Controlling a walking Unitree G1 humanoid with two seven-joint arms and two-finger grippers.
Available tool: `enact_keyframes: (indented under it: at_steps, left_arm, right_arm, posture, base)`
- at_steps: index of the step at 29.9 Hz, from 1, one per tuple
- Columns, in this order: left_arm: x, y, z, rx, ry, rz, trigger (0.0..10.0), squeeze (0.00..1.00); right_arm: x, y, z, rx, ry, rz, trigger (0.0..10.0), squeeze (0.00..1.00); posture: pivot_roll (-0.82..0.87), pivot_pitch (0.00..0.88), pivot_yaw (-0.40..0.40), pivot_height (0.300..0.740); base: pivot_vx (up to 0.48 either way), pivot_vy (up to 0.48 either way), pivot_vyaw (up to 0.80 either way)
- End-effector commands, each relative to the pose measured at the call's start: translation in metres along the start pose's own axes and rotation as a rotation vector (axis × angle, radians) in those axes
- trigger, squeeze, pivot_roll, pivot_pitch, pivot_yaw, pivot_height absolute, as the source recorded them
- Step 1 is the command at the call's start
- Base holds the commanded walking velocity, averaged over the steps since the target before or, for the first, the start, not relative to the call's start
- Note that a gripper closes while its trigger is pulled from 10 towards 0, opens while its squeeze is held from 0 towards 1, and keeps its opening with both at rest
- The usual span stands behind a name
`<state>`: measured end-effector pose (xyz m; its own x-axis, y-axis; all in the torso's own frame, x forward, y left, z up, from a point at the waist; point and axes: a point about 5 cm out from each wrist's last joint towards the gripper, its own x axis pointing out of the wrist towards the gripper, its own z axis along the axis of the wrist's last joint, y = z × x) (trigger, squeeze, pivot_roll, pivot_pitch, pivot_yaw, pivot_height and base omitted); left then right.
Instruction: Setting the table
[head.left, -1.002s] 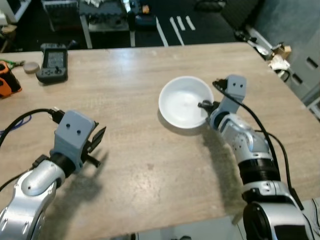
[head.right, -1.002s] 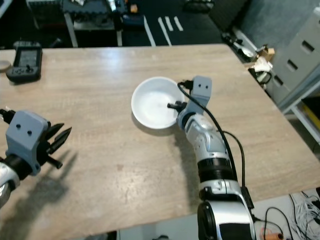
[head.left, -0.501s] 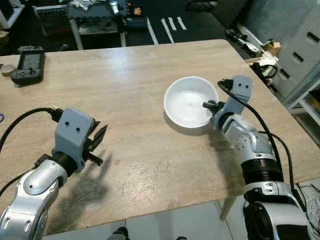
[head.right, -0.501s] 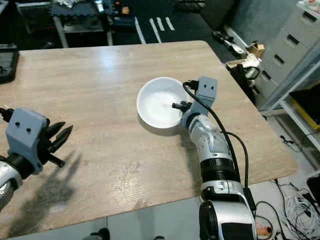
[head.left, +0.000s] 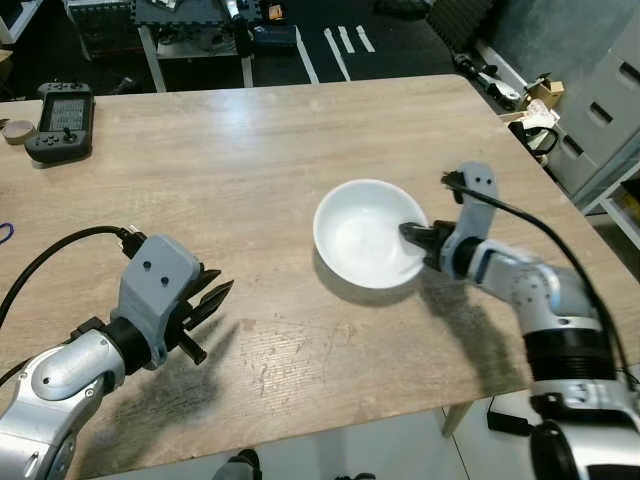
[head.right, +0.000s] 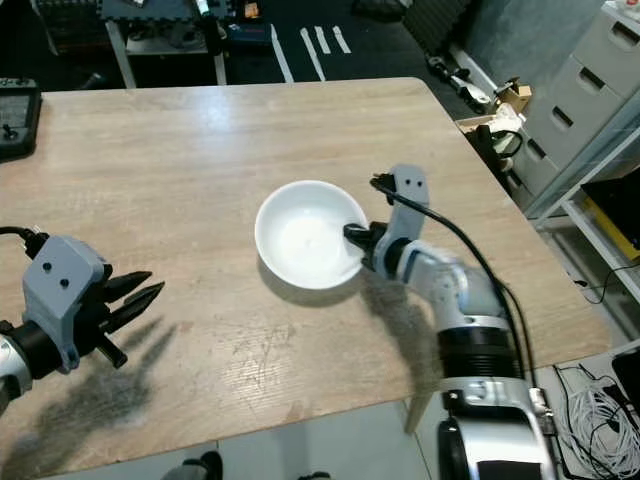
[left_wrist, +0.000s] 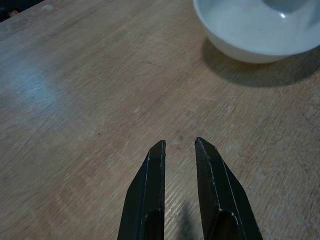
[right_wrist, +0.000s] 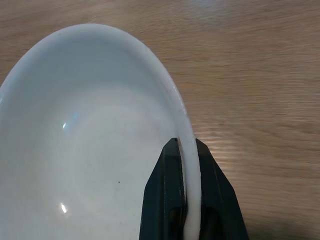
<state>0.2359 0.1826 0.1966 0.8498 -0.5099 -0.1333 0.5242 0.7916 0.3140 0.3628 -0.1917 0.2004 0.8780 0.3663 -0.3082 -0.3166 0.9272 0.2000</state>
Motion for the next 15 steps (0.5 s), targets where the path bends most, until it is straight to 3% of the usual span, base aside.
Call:
enact_keyframes:
  at_steps: [1,11,13,14,15]
  left_arm:
    - [0.002,-0.005,-0.002,-0.005,0.008,-0.022,10.0,0.00]
    - [0.002,-0.006,-0.004,-0.005,0.012,-0.036,10.0,0.00]
    - [0.003,-0.006,-0.004,-0.006,0.013,-0.037,10.0,0.00]
    - [0.003,-0.006,-0.004,-0.006,0.013,-0.038,10.0,0.00]
    - [0.003,-0.006,-0.004,-0.006,0.013,-0.038,10.0,0.00]
  right_arm:
    - [0.001,-0.003,-0.012,-0.027,0.059,-0.023,10.0,0.00]
    - [-0.020,0.015,-0.017,-0.164,0.119,0.131,10.0,0.00]
    - [-0.021,0.015,-0.019,-0.177,0.127,0.132,10.0,0.04]
    - [-0.022,0.015,-0.021,-0.182,0.134,0.133,10.0,0.17]
    - [-0.022,0.015,-0.021,-0.182,0.134,0.133,10.0,0.17]
  posture:
    - [0.10,0.122,0.026,0.740]
    - [0.09,0.113,0.038,0.740]
    - [0.09,0.112,0.038,0.740]
    - [0.09,0.112,0.038,0.740]
    - [0.09,0.112,0.038,0.740]
  base:
    - [0.000,0.000,0.00]
    - [0.000,0.000,0.00]
    - [0.000,0.000,0.00]
    - [0.000,0.000,0.00]
    - [0.000,0.000,0.00]
